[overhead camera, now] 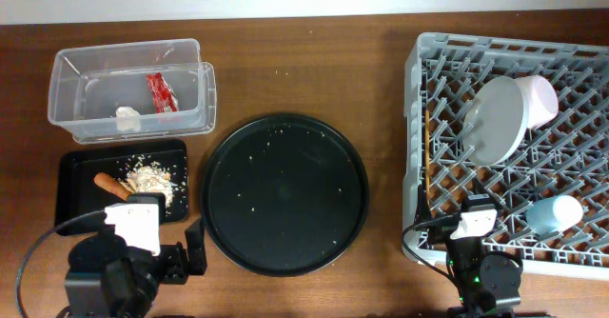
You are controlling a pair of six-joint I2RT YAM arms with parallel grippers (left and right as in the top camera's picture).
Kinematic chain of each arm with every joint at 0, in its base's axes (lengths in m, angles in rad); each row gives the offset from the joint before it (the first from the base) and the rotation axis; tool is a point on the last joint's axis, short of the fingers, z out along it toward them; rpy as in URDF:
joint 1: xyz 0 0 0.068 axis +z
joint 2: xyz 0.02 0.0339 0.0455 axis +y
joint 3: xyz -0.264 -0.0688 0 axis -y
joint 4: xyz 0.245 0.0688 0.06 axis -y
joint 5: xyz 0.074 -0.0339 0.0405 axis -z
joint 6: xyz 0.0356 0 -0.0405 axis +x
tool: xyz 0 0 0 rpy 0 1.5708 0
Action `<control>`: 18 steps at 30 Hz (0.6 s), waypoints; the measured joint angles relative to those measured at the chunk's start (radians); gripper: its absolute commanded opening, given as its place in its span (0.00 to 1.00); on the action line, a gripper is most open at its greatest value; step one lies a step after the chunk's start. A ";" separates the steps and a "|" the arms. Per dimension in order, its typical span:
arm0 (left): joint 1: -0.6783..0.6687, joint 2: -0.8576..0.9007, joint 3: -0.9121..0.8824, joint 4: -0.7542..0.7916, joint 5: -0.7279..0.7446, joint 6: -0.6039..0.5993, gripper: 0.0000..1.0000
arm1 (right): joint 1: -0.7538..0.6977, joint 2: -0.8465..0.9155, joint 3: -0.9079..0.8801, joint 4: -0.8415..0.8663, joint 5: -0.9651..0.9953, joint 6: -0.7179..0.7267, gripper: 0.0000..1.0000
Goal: Sort waste into correct bins and load items into the dishwasher rack
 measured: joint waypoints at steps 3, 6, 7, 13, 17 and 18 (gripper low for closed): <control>0.000 0.000 0.000 0.000 0.000 0.000 0.99 | 0.000 0.000 0.000 0.000 0.000 0.001 0.98; 0.000 0.000 0.000 0.000 0.000 0.000 0.99 | 0.000 0.000 0.000 0.000 0.000 0.000 0.98; 0.000 0.000 0.000 0.000 0.000 0.000 0.99 | 0.000 0.000 0.000 0.000 0.000 0.000 0.98; 0.000 0.000 0.000 0.000 0.000 0.000 0.99 | 0.000 0.000 0.000 0.000 0.000 0.000 0.98; -0.010 -0.082 -0.089 0.082 -0.032 0.000 0.99 | 0.000 0.000 0.000 0.000 -0.003 0.000 0.99; -0.029 -0.146 -0.212 0.195 -0.043 0.000 0.99 | 0.000 -0.001 0.000 -0.001 -0.004 0.000 0.98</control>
